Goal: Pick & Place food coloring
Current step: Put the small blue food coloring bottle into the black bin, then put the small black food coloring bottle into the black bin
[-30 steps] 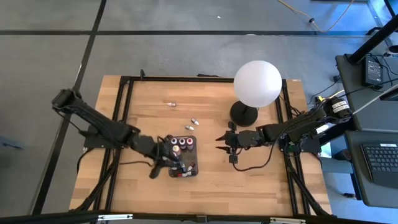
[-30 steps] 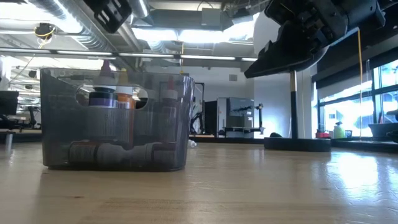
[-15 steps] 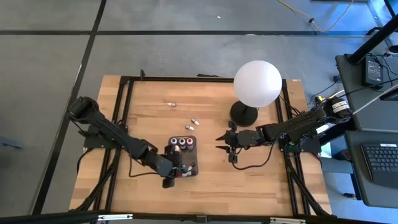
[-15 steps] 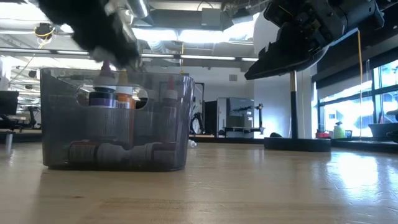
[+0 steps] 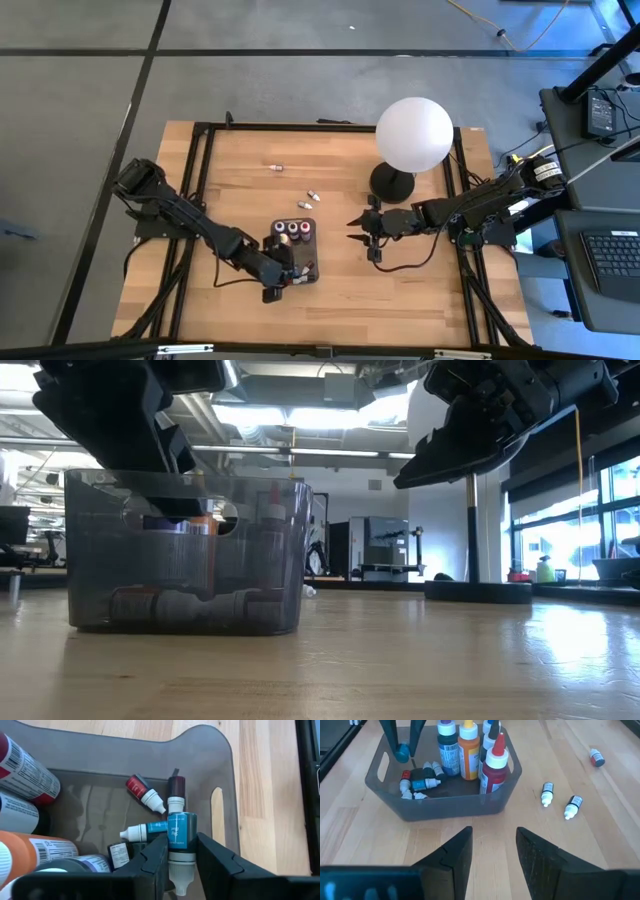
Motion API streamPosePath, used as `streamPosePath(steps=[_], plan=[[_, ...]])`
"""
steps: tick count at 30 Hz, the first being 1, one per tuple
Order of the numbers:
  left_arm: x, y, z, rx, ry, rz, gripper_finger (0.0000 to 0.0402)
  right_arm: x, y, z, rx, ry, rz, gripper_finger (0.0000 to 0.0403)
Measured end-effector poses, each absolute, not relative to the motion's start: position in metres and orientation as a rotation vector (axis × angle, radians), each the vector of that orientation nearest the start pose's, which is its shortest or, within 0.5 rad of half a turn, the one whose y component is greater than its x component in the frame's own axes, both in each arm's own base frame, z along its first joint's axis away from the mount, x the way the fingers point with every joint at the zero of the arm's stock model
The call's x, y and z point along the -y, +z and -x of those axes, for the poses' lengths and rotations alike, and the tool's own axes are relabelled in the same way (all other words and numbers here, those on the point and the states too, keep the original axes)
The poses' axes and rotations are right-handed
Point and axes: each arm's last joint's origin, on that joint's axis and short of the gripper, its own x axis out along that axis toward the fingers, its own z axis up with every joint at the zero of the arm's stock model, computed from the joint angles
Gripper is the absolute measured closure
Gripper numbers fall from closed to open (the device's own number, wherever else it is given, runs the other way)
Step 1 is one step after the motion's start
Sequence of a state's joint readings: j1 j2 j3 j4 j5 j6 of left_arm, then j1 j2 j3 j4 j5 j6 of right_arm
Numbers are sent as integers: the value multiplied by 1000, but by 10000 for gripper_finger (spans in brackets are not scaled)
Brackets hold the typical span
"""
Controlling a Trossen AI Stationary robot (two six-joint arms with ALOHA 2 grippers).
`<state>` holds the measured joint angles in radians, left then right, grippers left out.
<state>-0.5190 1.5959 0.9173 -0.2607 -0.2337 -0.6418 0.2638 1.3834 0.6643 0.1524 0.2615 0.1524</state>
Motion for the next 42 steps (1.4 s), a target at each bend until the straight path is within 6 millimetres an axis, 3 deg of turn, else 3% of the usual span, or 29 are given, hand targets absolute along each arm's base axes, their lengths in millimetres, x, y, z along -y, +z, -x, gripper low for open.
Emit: streamPosePath(steps=[16, 19, 23, 29, 33, 42], plan=[[148, 187, -273, -920, -7, 268, 298, -65, 195, -268, -545, -39, -1, 248], [146, 200, -270, -881, -43, 272, 298, -65, 195, -268, -543, -39, -1, 248], [143, 227, -259, -753, -60, 142, 297, -65, 196, -268, -536, -38, -1, 248], [127, 255, -236, -542, 102, -39, 297, -64, 197, -269, -526, -67, 8, 248], [108, 248, -219, -493, 127, -8, 297, -64, 194, -271, -530, -61, 37, 248], [71, 203, -175, -291, 152, 97, 297, -59, 176, -296, -430, -73, 94, 248]])
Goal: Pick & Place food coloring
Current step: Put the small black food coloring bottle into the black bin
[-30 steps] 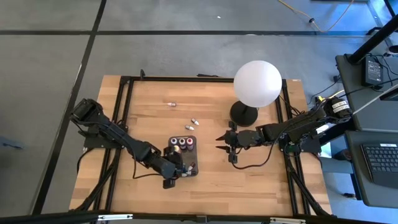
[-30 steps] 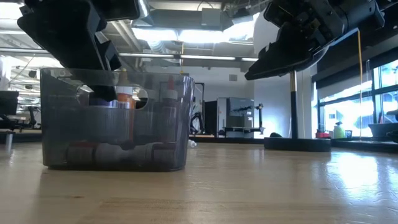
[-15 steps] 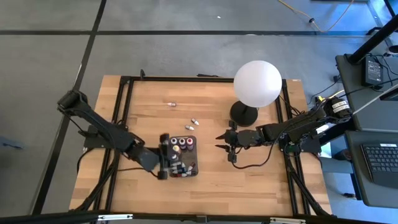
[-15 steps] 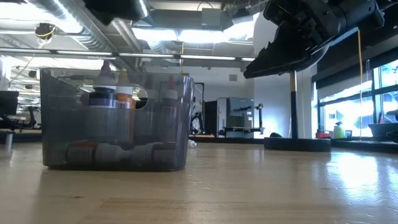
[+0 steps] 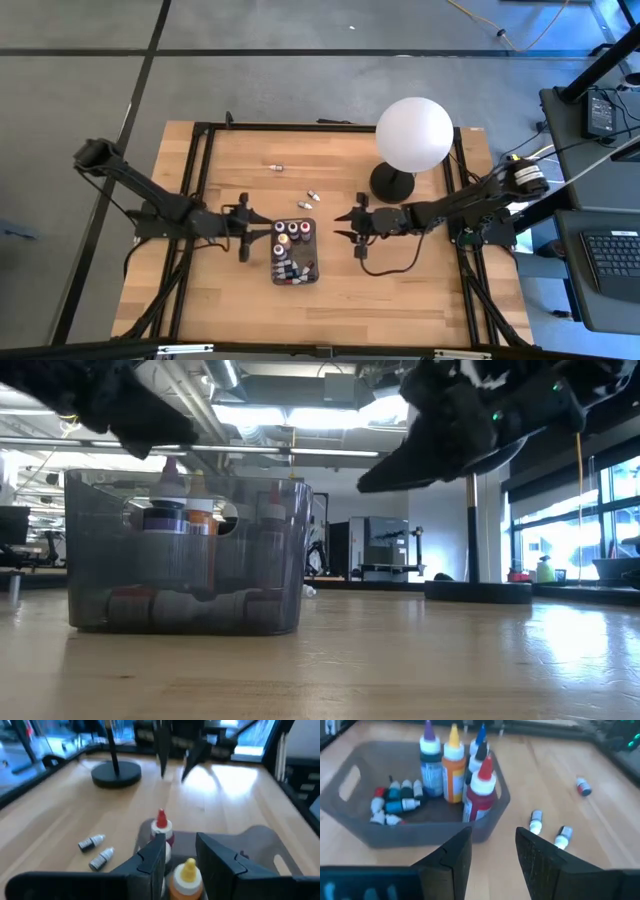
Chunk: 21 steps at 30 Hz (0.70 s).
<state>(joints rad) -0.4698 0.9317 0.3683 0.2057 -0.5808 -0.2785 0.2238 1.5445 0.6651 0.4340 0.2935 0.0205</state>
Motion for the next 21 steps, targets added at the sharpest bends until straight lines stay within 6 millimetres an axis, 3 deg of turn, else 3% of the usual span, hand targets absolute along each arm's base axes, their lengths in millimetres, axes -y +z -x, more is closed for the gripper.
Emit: streamPosePath(steps=[8, 21], plan=[[57, 188, -149, -159, 138, 120, 297, -49, 153, -305, -499, -56, 85, 248], [54, 181, -145, -163, 179, 109, 297, -35, 150, -308, -504, -122, -1, 248]])
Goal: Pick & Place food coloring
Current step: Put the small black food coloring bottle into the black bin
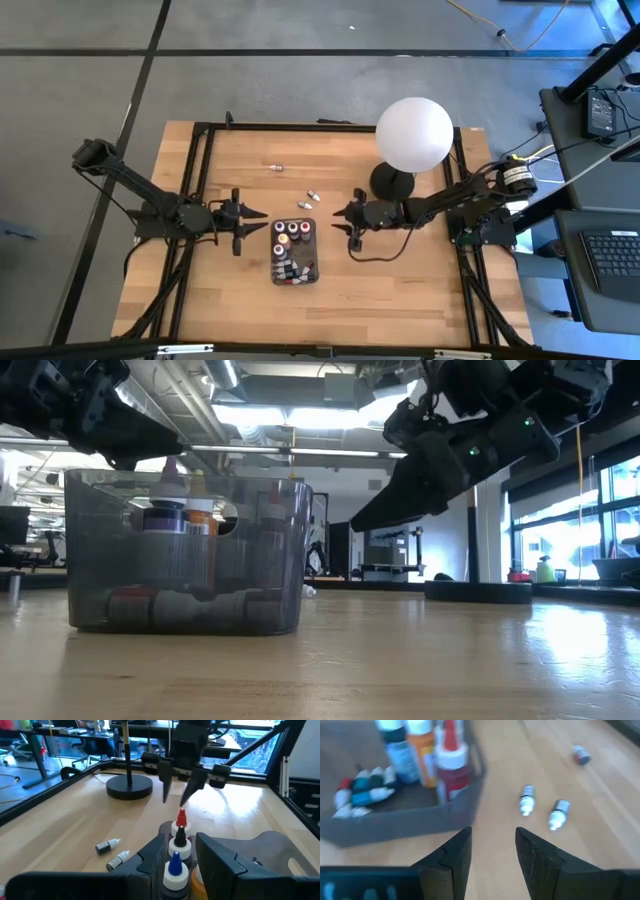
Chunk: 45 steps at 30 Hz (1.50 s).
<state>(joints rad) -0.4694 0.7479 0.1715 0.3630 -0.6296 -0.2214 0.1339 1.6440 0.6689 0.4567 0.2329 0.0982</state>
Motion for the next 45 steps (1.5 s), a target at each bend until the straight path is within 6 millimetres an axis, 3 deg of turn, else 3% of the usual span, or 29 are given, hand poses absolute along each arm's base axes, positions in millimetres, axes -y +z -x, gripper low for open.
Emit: streamPosePath(steps=[7, 18, 24, 34, 43, 45], plan=[[54, 181, -145, -163, 184, 108, 297, -10, 148, -316, -435, -200, -31, 248], [54, 180, -145, -163, 184, 108, 297, 31, 108, -355, -439, -309, -13, 248], [54, 180, -145, -164, 185, 108, 297, 44, 91, -375, -565, -343, -11, 248], [54, 180, -145, -165, 185, 107, 297, 53, 83, -384, -636, -366, -31, 256], [54, 180, -145, -165, 185, 107, 297, 52, 82, -384, -659, -321, 13, 338], [54, 180, -145, -165, 185, 107, 297, 52, 82, -384, -664, -311, 42, 340]])
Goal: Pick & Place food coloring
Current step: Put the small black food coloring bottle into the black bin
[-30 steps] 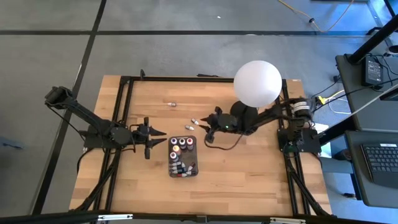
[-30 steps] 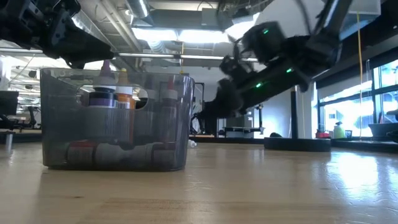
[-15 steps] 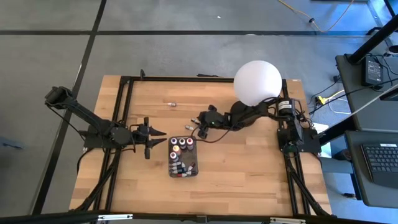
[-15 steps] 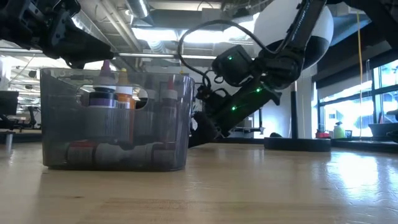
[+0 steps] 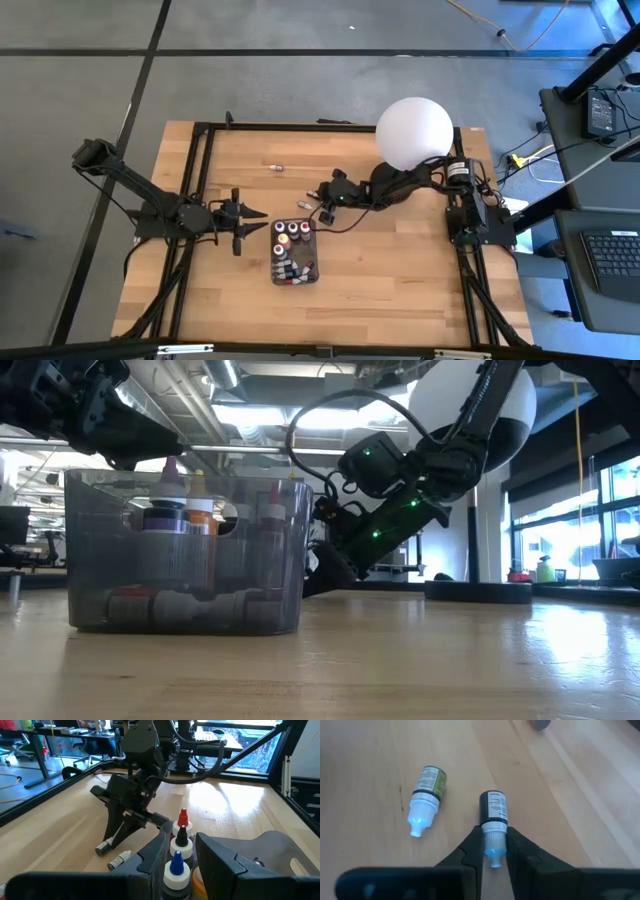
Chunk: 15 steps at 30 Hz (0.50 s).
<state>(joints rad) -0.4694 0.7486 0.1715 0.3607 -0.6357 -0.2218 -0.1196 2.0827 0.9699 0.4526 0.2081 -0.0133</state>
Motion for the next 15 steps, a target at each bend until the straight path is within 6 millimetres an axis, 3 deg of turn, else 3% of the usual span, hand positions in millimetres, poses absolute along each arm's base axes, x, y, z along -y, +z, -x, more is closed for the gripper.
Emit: streamPosePath(steps=[8, 15], plan=[[54, 180, -145, -164, 185, 108, 297, 51, 96, -376, -720, -365, 60, 330], [54, 181, -145, -163, 185, 108, 297, 35, 143, -367, -691, -418, 137, 339]])
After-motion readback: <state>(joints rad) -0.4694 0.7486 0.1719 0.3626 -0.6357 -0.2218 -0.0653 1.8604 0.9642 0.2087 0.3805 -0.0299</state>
